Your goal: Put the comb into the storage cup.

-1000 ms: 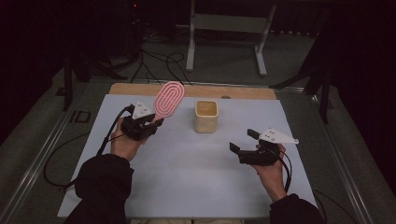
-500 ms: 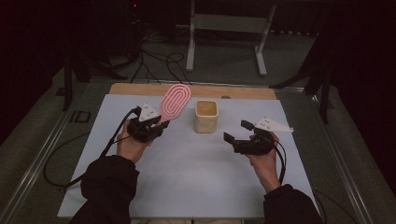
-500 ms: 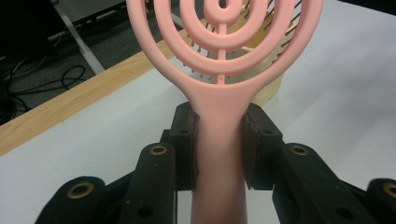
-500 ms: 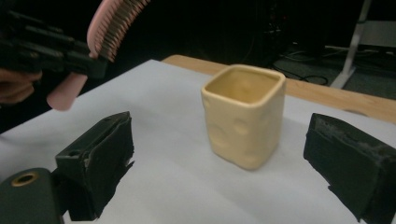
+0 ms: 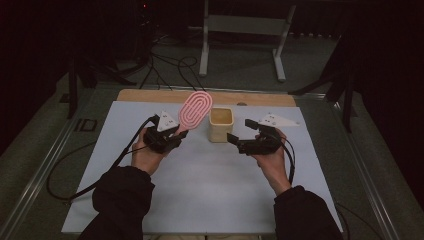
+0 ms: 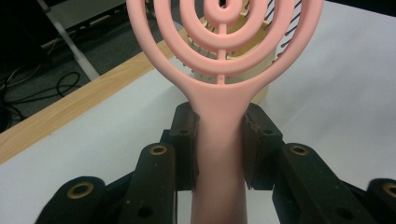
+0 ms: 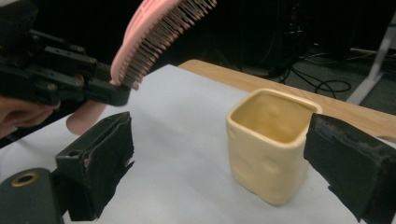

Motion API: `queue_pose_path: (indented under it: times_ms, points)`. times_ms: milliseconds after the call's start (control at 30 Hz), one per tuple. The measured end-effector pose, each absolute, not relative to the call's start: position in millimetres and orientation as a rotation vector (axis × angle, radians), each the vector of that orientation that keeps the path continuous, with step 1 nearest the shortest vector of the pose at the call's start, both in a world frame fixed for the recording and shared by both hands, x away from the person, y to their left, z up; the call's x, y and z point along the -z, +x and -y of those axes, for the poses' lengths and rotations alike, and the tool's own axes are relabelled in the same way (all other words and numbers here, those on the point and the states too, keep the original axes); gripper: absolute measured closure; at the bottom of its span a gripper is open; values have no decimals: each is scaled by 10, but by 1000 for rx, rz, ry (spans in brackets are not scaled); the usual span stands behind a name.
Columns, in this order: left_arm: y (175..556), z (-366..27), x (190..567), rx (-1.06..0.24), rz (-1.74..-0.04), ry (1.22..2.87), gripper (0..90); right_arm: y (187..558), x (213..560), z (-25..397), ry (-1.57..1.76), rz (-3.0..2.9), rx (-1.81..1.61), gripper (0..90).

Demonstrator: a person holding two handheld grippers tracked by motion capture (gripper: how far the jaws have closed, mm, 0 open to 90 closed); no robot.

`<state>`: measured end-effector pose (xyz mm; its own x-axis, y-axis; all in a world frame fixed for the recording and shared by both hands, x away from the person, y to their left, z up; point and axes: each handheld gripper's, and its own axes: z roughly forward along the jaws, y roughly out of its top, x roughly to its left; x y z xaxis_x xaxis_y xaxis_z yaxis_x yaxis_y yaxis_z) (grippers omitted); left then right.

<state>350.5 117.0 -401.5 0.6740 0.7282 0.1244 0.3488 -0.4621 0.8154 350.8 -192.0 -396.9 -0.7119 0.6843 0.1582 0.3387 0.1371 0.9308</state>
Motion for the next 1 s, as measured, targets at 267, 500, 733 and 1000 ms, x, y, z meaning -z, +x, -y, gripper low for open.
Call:
queue_pose_path:
  times_ms: [267,500,733,1000]
  points:
    - [3503,-1069,4044,-590,-812,2079,697,3622,3890,1723,976,-2126,-1620,81]
    - [3479,-1043,4066,-593,-799,2076,697,3700,3866,1562,974,-2150,-1618,81]
    - [3430,-1020,4069,-600,-761,2076,697,3766,3841,1460,997,-2147,-1668,81]
    - [3368,-975,4088,-594,-719,2059,697,3840,3810,1346,1006,-2168,-1708,82]
